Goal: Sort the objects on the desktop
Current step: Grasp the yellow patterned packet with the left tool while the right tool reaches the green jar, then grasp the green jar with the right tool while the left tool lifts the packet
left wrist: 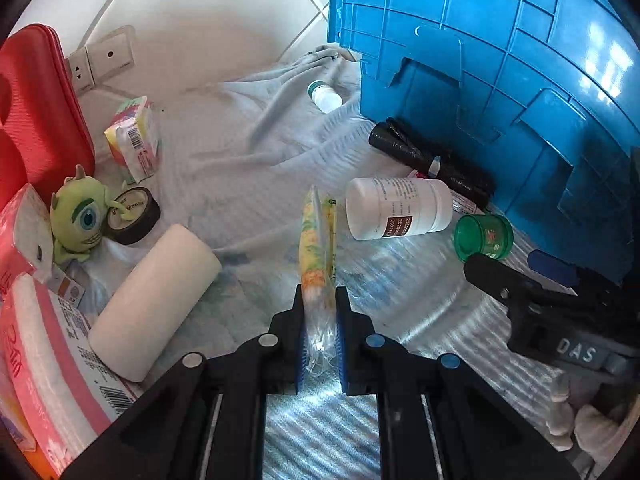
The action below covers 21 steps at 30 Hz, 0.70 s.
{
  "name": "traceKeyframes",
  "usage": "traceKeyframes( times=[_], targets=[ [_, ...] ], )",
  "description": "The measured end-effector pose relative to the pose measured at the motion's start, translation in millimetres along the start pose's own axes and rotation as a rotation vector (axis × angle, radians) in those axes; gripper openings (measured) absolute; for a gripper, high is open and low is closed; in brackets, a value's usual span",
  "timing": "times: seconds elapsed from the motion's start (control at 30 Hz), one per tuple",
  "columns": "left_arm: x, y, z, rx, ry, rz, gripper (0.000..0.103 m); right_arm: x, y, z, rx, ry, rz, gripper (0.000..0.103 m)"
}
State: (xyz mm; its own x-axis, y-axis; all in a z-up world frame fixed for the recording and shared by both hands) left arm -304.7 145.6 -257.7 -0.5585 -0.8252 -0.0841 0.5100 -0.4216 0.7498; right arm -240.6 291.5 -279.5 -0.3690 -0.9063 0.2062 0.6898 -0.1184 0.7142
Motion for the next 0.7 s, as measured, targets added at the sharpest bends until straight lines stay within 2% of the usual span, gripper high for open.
traceKeyframes(
  times=[0.07,0.1,0.13,0.2,0.27,0.3,0.5,0.7],
  targets=[
    [2,-5,0,0.01,0.005,0.001,0.012,0,-14,4,0.008,-0.01,-0.011,0.102],
    [2,-7,-1,0.013,0.007,0.003,0.012,0,-21,5,0.013,-0.007,-0.02,0.097],
    [3,-10,-1,0.018,0.011,0.005,0.012,0,-26,5,0.026,0.012,-0.022,0.084],
    [5,-9,-2,0.021,0.026,0.006,0.012,-1,-34,6,0.035,0.025,-0.041,0.071],
    [7,-6,-3,0.02,0.039,0.01,0.012,0,-38,7,0.03,0.055,-0.058,0.062],
    [7,-2,-3,0.014,0.042,0.016,0.012,0,-40,7,0.032,0.065,-0.057,0.047],
    [5,40,2,-0.048,0.058,0.034,0.012,11,-17,6,0.015,0.085,-0.013,0.046],
    [-14,117,19,-0.183,0.057,0.05,0.012,33,64,20,-0.085,0.128,0.093,0.046]
  ],
)
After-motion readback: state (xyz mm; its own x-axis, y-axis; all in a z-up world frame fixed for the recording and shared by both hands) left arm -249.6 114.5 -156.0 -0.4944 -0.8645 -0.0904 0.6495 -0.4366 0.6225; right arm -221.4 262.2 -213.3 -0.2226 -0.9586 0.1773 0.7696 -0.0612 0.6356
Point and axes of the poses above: each gripper's, at about its wrist camera, not at the fingertips, and y roughly against the way its jaws point, x to its left, z to its top, the point moved 6 cm from there along -y, roughly the way its jaws point, and after that the axes turned 5 degrees about -x, right-handed, at the moved point
